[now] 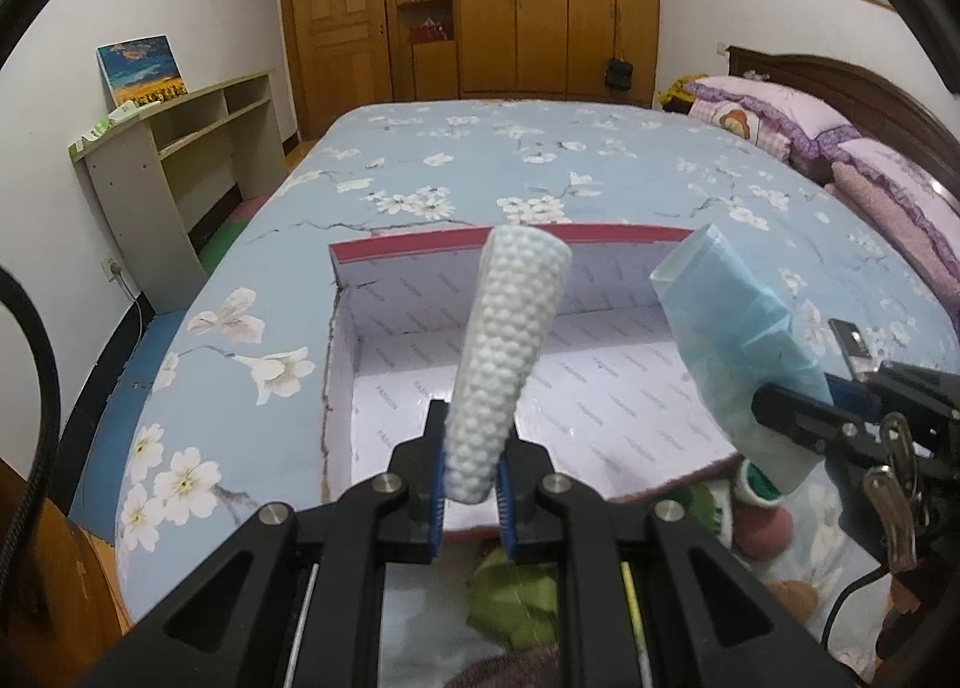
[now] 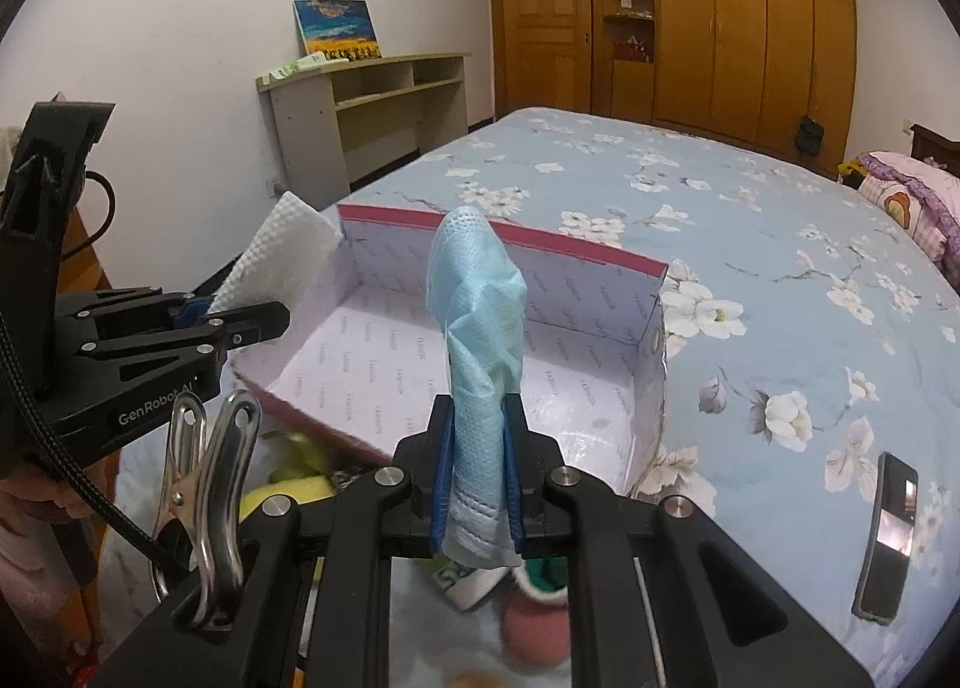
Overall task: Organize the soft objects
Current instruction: 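Carry the white towel and light-blue cloth into the box with both tools and release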
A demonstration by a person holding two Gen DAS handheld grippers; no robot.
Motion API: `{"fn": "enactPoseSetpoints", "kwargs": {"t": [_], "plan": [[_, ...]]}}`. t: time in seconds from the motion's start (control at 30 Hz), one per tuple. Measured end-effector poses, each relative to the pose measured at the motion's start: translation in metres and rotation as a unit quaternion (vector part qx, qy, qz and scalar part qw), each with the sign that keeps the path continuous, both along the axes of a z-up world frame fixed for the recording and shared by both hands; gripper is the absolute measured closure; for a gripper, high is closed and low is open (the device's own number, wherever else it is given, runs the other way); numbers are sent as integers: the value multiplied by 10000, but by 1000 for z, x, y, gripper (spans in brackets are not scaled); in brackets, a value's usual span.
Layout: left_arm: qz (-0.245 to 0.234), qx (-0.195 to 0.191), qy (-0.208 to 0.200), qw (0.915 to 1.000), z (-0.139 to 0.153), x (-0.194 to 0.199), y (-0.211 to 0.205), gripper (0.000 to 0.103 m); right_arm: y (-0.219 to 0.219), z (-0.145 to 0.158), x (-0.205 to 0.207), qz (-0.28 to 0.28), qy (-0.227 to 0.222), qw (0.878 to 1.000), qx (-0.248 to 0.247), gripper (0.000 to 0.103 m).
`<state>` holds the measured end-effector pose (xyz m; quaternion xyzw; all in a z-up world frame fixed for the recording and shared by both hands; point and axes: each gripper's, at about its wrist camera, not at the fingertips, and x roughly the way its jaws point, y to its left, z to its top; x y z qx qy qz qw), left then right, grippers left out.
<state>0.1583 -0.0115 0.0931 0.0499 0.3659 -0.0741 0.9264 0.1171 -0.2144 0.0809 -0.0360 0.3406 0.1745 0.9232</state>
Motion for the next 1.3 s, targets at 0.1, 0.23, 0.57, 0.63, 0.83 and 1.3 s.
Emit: {"fn": "enactPoseSetpoints", "kwargs": {"t": [0.1,0.23,0.57,0.63,0.83,1.3], "plan": [[9,44,110,9999,-11,16,-4,89,-1,-10,15,-45,112,9999,-48,87],[42,46,282,9996,-28,32,-4,89,-4,-24,33,-111,258,9996,-42,87],[170,212,569,9980,-65,59,-3,89,-6,-54,58,-184,496,9985,-117,87],[199,238,609,9977,-72,63,-3,89,-5,-60,61,-191,555,9982,-137,87],[215,287,624,9974,-79,71,-7,88,-5,-65,65,-186,569,9980,-187,87],[267,56,891,9957,-75,68,1,58,-6,-65,62,-288,518,9981,-150,56]]}}
